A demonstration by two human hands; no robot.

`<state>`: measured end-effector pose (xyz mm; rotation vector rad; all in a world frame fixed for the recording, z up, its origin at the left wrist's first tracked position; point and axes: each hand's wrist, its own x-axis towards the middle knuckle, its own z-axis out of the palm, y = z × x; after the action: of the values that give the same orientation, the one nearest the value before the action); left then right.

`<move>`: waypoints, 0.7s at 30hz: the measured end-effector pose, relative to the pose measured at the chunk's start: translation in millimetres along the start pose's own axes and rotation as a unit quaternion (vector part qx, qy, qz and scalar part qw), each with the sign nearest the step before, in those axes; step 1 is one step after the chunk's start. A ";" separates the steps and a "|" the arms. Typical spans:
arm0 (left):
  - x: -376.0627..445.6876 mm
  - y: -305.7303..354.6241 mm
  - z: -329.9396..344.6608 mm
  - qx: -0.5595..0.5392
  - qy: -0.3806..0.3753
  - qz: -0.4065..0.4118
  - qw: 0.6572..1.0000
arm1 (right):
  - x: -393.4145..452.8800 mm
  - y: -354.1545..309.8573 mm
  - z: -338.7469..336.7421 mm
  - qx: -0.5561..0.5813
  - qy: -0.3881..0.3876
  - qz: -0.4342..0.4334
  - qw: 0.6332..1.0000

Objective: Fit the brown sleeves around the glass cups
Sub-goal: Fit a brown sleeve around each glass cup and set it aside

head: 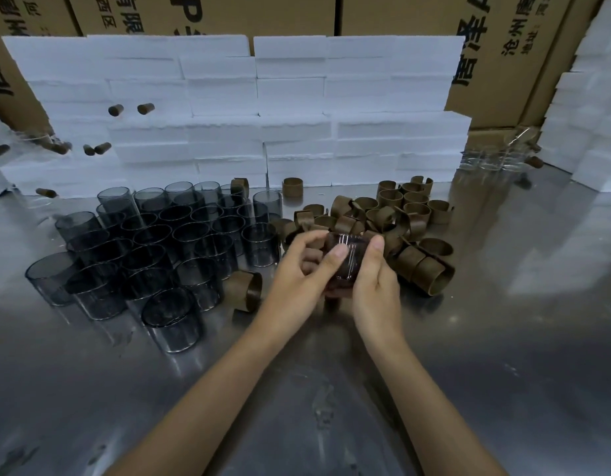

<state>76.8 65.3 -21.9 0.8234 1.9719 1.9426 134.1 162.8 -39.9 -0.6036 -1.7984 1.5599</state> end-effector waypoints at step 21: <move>-0.1 -20.2 3.8 0.057 0.109 0.017 0.992 | -6.8 0.4 23.0 0.054 -0.057 0.033 0.996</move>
<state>74.6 69.5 -41.8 0.7005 2.2248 2.0310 121.6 142.6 -42.9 -0.5365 -1.7795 1.7564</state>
